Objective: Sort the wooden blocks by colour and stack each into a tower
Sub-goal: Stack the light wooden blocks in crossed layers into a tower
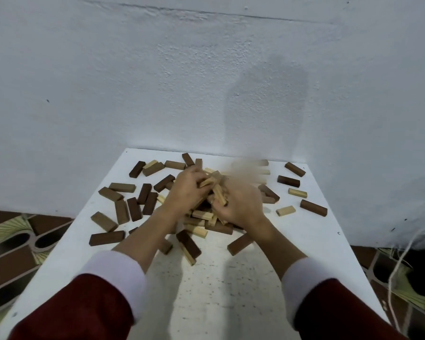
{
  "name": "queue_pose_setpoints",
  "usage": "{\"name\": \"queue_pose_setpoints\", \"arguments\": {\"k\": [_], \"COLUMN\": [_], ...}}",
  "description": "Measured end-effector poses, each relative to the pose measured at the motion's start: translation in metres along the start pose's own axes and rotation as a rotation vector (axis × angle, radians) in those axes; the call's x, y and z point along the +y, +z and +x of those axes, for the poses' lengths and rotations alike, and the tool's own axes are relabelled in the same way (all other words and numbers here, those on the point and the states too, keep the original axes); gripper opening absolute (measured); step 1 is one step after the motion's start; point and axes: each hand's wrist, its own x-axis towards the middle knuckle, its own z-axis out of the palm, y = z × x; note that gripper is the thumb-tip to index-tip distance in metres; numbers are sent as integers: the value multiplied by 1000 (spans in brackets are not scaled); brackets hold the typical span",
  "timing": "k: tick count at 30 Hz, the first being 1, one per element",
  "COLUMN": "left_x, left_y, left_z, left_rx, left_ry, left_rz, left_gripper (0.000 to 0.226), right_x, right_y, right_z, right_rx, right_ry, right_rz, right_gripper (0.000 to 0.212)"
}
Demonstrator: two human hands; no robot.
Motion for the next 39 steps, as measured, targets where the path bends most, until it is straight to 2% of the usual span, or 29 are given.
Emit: {"name": "queue_pose_setpoints", "arguments": {"k": [3, 6, 10, 13, 17, 20, 24, 29, 33, 36, 39], "left_x": [-28, -49, -64, -64, -59, -60, -69, -89, -106, -117, -131], "left_y": [-18, -23, -11, -7, -12, -20, -37, -61, -76, -83, -82], "left_z": [-3, -9, -20, -25, -26, -28, -40, -65, -90, -107, -121], "left_rx": [9, -83, -259, -282, -273, -248, -140, -39, 31, 33, -50], "left_ry": [-66, -95, -110, -105, -132, -145, -168, -249, -372, -471, -496], "left_rz": [41, 94, 194, 221, 195, 173, 178, 379, 477, 521, 479], "left_gripper": [17, 22, 41, 51, 55, 51, 43, 41, 39, 44, 59], "right_x": [-14, -22, -23, -18, -15, -15, -22, -57, -107, -140, -161], "right_y": [22, 42, 53, 53, 47, 39, 30, 25, 24, 25, 30], "right_z": [17, 25, 19, 13, 17, 24, 22, 1, -23, -37, -51], "right_rx": [-95, -211, -362, -503, -512, -527, -492, -456, -536, -685, -853], "right_ry": [-99, -130, -62, -6, 144, 221, 242, 198, 132, 97, -26], "right_rz": [-40, -88, -111, -48, 41, 87, 117, 204, 315, 384, 354], "right_gripper": [34, 34, 51, 60, 73, 68, 51, 30, 27, 41, 91]}}
